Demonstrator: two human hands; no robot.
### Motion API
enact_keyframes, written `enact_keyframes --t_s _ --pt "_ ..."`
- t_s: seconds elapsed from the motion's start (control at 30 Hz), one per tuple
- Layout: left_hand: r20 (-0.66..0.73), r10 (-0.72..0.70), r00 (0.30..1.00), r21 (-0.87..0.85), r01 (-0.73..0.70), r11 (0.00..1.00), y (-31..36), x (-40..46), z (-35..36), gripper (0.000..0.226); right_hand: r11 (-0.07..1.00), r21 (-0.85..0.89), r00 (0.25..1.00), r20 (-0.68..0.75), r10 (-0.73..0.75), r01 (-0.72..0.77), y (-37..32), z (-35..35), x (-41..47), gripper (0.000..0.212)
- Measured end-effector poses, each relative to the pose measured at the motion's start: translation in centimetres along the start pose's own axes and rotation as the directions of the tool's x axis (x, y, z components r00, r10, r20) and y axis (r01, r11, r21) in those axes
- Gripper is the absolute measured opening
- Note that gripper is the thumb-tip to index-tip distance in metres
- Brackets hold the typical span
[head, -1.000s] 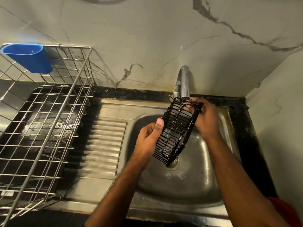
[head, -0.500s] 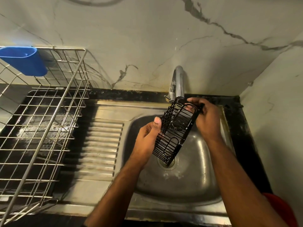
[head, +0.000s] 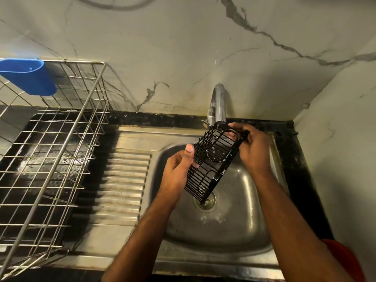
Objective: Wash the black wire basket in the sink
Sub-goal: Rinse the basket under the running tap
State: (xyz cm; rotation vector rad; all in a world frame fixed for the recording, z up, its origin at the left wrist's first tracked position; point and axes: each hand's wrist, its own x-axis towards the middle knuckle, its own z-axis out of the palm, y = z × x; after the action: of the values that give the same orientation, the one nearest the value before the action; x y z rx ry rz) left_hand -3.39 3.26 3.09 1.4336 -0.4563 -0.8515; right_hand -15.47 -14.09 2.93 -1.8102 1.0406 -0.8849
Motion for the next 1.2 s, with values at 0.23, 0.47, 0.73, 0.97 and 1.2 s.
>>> enact_keyframes --t_s 0.23,0.47,0.73,0.97,1.2 --pt "-0.017 0.028 0.999 0.010 -0.028 1.000 0.0 -0.2 -1.0 0.063 0.999 0.015 0.998 0.041 0.046 -0.047 -1.0 0.9 -0.1 0.030" --pt "0.016 0.077 0.997 0.034 -0.077 0.996 0.4 -0.6 -1.3 0.062 0.994 -0.039 0.994 0.037 0.102 -0.101 -1.3 1.4 0.4 0.026" --pt "0.011 0.090 0.996 0.050 -0.090 0.995 0.6 -0.3 -1.3 0.062 0.995 -0.074 0.996 0.045 0.077 -0.074 -2.1 0.9 -0.1 0.023" --pt "-0.023 0.089 0.996 0.064 -0.088 0.994 1.0 -0.7 -1.3 0.052 0.990 -0.099 0.993 0.065 0.104 -0.097 -2.9 0.9 -0.3 0.027" --pt "-0.057 0.076 0.995 0.080 -0.071 0.994 1.1 -0.9 -1.7 0.055 0.989 -0.099 0.988 0.096 0.117 -0.107 -2.9 1.7 -0.2 0.026"
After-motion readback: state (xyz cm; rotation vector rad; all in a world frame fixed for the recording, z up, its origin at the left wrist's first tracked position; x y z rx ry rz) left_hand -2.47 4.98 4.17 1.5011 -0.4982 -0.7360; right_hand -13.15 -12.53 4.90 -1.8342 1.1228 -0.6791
